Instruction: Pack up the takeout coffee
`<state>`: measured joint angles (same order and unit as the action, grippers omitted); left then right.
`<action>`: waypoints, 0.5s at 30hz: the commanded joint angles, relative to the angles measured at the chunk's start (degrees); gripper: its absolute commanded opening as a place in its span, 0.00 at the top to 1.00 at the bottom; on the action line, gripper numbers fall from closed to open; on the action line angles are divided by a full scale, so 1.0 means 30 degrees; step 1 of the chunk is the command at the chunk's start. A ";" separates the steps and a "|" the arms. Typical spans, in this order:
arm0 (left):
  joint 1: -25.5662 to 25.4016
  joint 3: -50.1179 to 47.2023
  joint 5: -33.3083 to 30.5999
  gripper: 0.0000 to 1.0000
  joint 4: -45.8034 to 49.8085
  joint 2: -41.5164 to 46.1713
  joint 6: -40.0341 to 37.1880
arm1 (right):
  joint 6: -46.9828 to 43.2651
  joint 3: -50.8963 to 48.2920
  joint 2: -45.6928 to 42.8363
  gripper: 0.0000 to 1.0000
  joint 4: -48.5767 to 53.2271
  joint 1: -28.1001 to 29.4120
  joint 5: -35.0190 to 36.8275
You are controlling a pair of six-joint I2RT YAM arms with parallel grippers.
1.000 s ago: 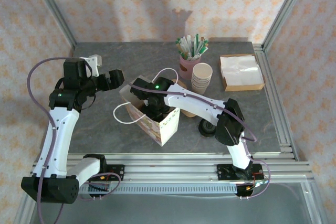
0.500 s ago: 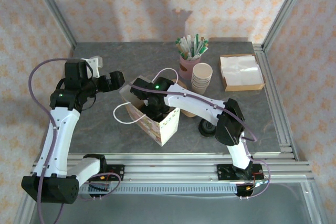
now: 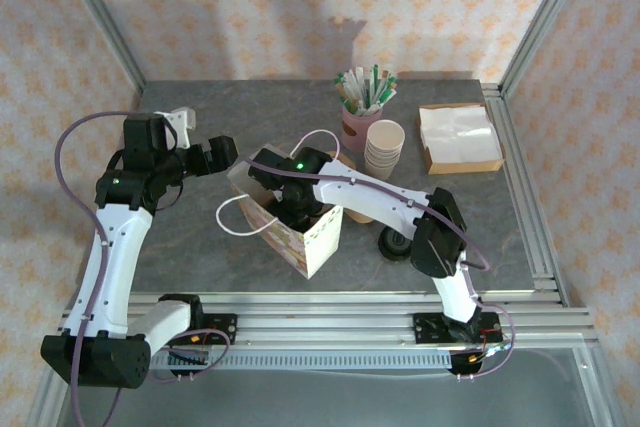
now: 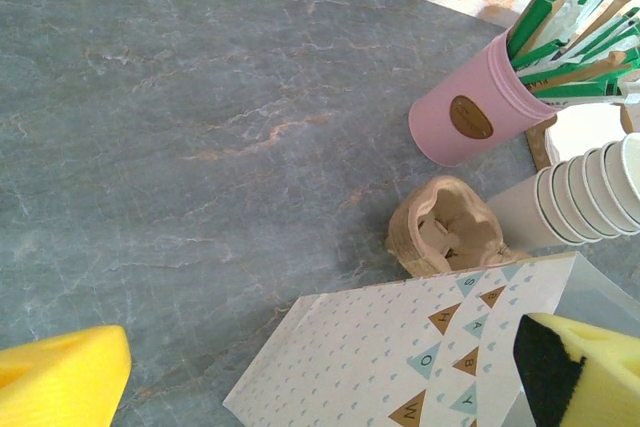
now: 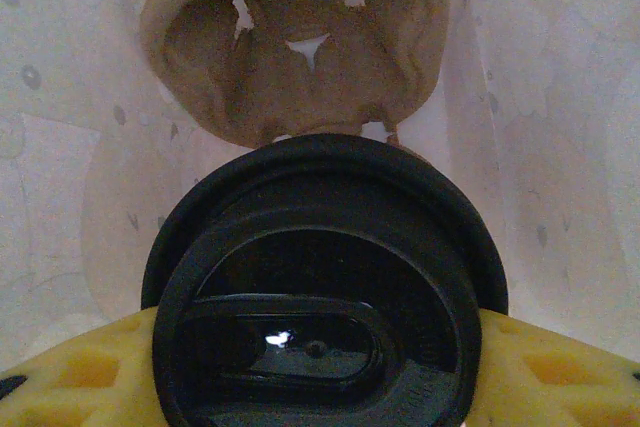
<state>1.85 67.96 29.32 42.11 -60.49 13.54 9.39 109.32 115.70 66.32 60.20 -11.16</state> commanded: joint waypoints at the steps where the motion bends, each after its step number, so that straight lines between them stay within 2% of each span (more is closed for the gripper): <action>1: -0.0205 -0.0214 -0.0223 0.00 0.0208 -0.0081 -0.0295 | 0.0085 -0.1238 0.1447 0.46 0.1212 0.0176 -0.1085; 15: -0.0235 -0.0389 -0.0192 0.00 0.0173 -0.0052 -0.0265 | 0.0123 -0.1369 0.1745 0.46 0.1007 0.0166 -0.1202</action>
<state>1.85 67.20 29.32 42.22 -60.80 13.54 9.37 109.21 115.70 66.08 60.20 -11.16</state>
